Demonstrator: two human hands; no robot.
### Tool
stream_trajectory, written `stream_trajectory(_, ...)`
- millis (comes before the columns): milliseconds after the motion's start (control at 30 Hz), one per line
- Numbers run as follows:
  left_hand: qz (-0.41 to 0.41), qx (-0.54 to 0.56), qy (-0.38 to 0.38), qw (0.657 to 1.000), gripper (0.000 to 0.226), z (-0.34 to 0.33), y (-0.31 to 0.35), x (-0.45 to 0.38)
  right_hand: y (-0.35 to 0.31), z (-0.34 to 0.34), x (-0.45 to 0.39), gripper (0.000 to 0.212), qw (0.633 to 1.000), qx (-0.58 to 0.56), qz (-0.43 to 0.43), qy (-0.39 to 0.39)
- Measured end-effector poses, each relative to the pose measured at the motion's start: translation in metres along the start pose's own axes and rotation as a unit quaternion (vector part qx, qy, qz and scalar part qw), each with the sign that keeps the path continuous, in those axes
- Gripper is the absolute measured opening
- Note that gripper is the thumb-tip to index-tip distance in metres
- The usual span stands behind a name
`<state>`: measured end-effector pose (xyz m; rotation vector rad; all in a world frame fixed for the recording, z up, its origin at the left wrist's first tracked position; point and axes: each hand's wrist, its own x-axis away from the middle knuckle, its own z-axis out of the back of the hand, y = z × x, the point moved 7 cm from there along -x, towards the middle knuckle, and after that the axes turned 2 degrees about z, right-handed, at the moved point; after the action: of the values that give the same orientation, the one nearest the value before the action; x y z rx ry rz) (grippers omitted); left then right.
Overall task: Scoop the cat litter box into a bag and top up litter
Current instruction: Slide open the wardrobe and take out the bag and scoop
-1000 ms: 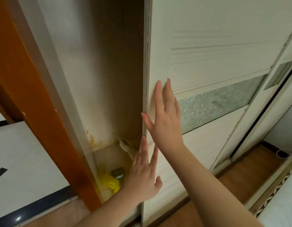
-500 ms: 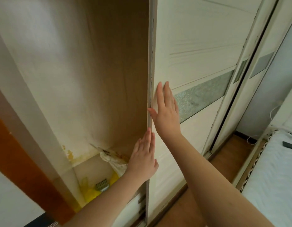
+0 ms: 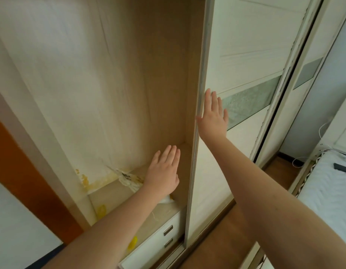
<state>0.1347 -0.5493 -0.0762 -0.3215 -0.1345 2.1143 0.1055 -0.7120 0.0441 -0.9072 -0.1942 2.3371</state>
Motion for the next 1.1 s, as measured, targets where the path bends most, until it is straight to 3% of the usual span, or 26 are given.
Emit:
stream_trajectory(367,0.145,-0.012,0.035,0.989,0.066,-0.008,-0.069,0.076,-0.055,-0.025,0.093,0.062,0.986,-0.067,0.141,-0.051)
stream_trajectory(500,0.197,0.006,-0.002,0.98,0.066,-0.03,-0.089,0.129,-0.077,-0.051,0.146,0.057,0.977,-0.085,0.173,-0.096)
stream_trajectory(667,0.162,0.011,-0.087,0.983,0.067,-0.075,-0.079,0.17,-0.103,-0.091,0.203,0.056,0.962,-0.07,0.206,-0.168)
stream_trajectory(900,0.093,0.056,-0.115,0.987,0.068,-0.112,-0.062,0.197,-0.123,-0.129,0.256,0.055,0.948,-0.033,0.241,-0.206)
stream_trajectory(1100,0.052,0.048,-0.119,0.99,0.069,-0.116,-0.064,0.206,-0.123,-0.148,0.284,0.051,0.946,-0.023,0.219,-0.239)
